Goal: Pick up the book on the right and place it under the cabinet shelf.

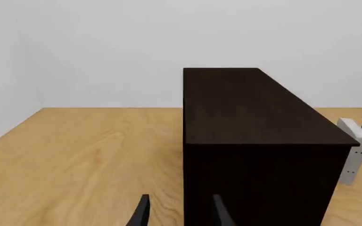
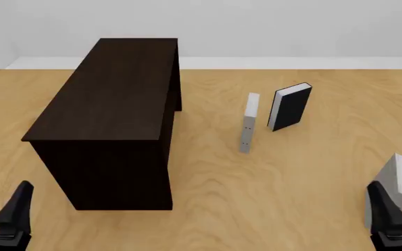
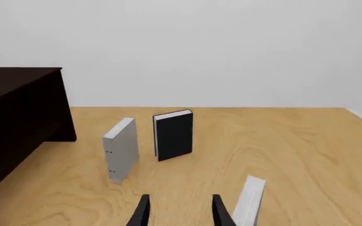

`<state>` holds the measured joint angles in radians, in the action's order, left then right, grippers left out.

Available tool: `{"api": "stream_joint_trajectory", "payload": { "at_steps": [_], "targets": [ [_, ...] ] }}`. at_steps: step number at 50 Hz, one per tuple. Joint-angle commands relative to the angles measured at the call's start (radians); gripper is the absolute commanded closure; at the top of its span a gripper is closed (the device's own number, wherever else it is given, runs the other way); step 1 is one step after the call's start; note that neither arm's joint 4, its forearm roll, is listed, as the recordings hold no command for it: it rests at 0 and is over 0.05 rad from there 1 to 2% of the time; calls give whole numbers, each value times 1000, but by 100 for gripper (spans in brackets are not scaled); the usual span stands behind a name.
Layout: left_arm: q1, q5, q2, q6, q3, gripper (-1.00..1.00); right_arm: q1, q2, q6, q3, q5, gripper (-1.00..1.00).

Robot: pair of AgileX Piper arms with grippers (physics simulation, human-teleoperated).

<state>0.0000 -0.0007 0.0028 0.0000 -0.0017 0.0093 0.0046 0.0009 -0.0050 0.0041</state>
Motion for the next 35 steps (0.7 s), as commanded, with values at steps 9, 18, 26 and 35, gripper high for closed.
{"api": "stream_joint_trajectory", "payload": {
  "at_steps": [9, 18, 26, 35],
  "targets": [
    [0, -1, 4, 0, -3, -100, 0, 20, -17, -3, -13, -100],
    [0, -1, 4, 0, -3, -100, 0, 7, -25, -15, 10, -100],
    [0, -1, 4, 0, -3, -100, -36, -2, -67, -115, 79, -100],
    [0, -1, 4, 0, -3, -100, -78, 26, -90, -322, 226, -100]
  ]
}}
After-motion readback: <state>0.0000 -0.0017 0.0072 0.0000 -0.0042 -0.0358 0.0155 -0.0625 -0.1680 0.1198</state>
